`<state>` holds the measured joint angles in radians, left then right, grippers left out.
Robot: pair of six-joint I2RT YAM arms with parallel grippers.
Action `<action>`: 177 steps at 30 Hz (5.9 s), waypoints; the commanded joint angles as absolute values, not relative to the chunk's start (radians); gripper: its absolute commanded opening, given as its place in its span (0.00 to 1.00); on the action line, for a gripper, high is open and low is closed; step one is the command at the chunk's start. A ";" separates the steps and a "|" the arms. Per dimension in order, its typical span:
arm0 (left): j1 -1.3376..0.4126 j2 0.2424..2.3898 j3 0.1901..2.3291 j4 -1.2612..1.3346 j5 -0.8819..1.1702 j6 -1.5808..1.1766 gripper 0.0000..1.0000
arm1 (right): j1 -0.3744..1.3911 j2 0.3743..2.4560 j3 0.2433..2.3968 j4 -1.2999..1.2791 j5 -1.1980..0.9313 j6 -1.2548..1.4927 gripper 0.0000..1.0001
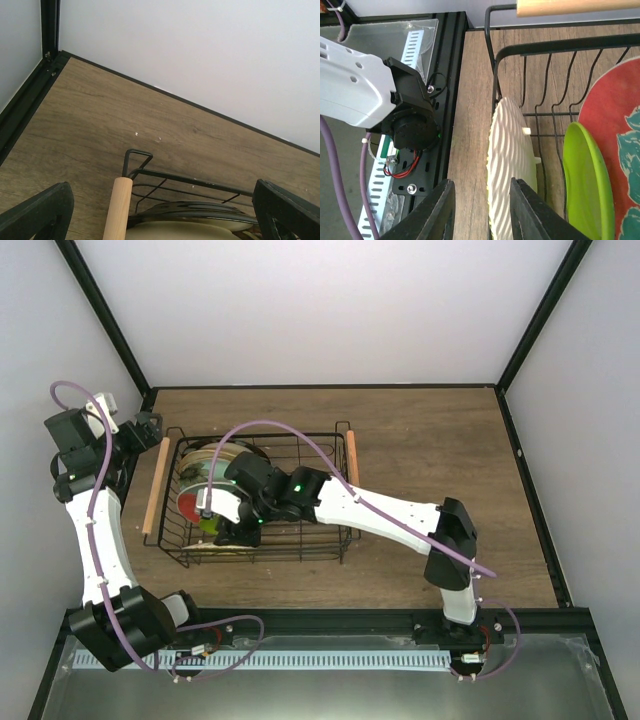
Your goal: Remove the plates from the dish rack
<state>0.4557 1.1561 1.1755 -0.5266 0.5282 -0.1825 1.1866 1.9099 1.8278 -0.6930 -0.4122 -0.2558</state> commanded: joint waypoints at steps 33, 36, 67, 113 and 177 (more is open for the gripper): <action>0.461 1.167 1.175 -0.540 0.564 -0.132 1.00 | 1.223 2.040 1.821 -0.624 -0.410 -0.240 0.22; 0.461 1.170 1.177 -0.540 0.567 -0.133 1.00 | 1.222 2.046 1.817 -0.614 -0.389 -0.238 0.21; 0.461 1.198 1.180 -0.510 0.572 -0.167 1.00 | 1.221 1.962 1.763 -0.547 -0.098 -0.282 0.01; 0.461 1.262 1.238 -0.429 0.579 -0.247 1.00 | 0.946 1.635 2.097 -0.714 -0.207 -0.229 0.01; 0.457 1.225 1.240 -0.473 0.670 -0.146 1.00 | -0.329 2.076 1.690 -0.367 -0.165 0.752 0.01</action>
<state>0.4557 1.2480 1.2247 -0.4610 0.6571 -0.1532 -0.3035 2.0521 1.6974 -0.4213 -0.1738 0.7208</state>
